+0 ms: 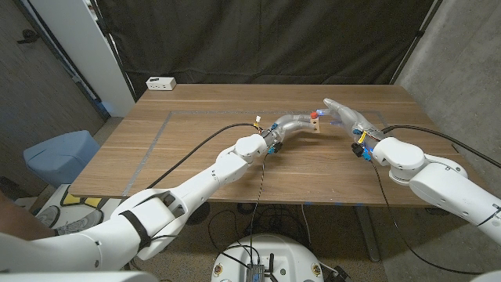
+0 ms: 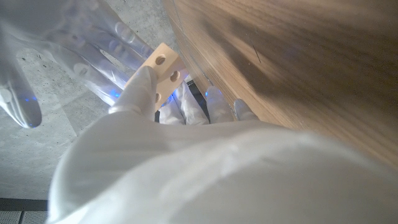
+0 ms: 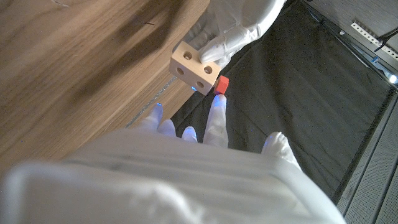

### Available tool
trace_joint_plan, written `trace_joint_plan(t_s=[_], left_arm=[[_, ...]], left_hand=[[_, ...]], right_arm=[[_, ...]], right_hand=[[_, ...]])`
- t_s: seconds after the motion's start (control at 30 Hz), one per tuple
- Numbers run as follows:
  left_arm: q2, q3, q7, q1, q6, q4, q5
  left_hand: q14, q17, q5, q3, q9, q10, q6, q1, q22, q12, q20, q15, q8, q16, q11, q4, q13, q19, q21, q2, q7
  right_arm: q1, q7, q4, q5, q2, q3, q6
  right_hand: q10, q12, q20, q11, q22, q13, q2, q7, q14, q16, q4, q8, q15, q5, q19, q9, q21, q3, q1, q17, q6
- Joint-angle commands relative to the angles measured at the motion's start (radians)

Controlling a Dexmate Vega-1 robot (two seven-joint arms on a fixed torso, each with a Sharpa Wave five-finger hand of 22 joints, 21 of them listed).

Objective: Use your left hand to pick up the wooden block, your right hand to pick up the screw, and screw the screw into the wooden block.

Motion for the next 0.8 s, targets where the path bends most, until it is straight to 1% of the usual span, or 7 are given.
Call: trace_joint_plan(t_s=[0.03, 0.37, 0.67, 0.77, 0.8], left_arm=[[-0.001, -0.001, -0.009, -0.007, -0.001, 0.009, -0.004], [-0.003, -0.002, -0.016, -0.014, -0.004, 0.022, -0.006], [-0.011, -0.001, -0.025, -0.023, -0.012, 0.045, -0.008], [-0.012, -0.002, -0.025, -0.024, -0.012, 0.049, -0.009], [-0.012, -0.002, -0.025, -0.024, -0.012, 0.050, -0.008]], left_hand=[[0.003, 0.003, 0.005, 0.096, 0.001, 0.007, 0.088, -0.051, 0.006, 0.006, -0.003, 0.006, 0.010, 0.005, 0.001, 0.091, 0.005, 0.009, 0.003, 0.063, 0.079], [0.003, 0.003, 0.005, 0.096, 0.001, 0.006, 0.088, -0.051, 0.006, 0.005, -0.001, 0.006, 0.010, 0.005, 0.002, 0.090, 0.004, 0.010, 0.003, 0.062, 0.077], [0.004, 0.003, 0.005, 0.097, 0.001, 0.007, 0.090, -0.051, 0.006, 0.006, -0.002, 0.007, 0.011, 0.005, 0.002, 0.090, 0.004, 0.010, 0.003, 0.062, 0.077], [0.004, 0.003, 0.005, 0.097, 0.001, 0.006, 0.088, -0.051, 0.006, 0.006, -0.002, 0.006, 0.010, 0.005, 0.001, 0.090, 0.005, 0.010, 0.003, 0.062, 0.078], [0.003, 0.003, 0.004, 0.096, 0.001, 0.006, 0.088, -0.051, 0.006, 0.005, -0.001, 0.007, 0.010, 0.005, 0.001, 0.090, 0.005, 0.010, 0.003, 0.063, 0.079]], right_arm=[[0.006, -0.001, -0.005, 0.001, 0.002, -0.003, -0.008], [0.003, -0.003, -0.010, 0.002, 0.004, -0.005, -0.008], [0.006, -0.001, -0.015, 0.004, 0.005, -0.007, -0.009], [0.012, 0.009, -0.010, 0.004, 0.005, -0.011, -0.003], [0.014, 0.015, -0.006, 0.003, 0.005, -0.013, 0.004]], right_hand=[[0.008, 0.007, 0.008, -0.003, 0.005, 0.000, 0.000, -0.001, -0.036, 0.005, 0.003, 0.006, 0.000, 0.007, 0.005, 0.004, 0.006, 0.009, -0.005, -0.001, 0.018], [0.024, 0.009, 0.008, -0.009, 0.005, 0.000, 0.000, 0.000, -0.030, 0.006, 0.002, 0.012, -0.002, 0.008, 0.009, 0.003, 0.007, 0.011, -0.003, -0.002, 0.044], [0.046, 0.012, 0.005, -0.014, 0.005, -0.001, 0.002, 0.014, -0.021, 0.008, 0.000, 0.020, -0.006, 0.009, 0.015, 0.003, 0.009, 0.014, 0.000, -0.003, 0.084], [0.052, 0.012, 0.005, -0.012, 0.005, -0.001, 0.003, 0.010, -0.016, 0.009, 0.000, 0.023, -0.009, 0.009, 0.017, 0.003, 0.009, 0.015, 0.001, -0.003, 0.101], [0.055, 0.012, 0.005, -0.014, 0.005, -0.001, 0.003, 0.016, -0.016, 0.009, -0.001, 0.025, -0.009, 0.009, 0.018, 0.003, 0.009, 0.015, 0.001, -0.003, 0.108]])
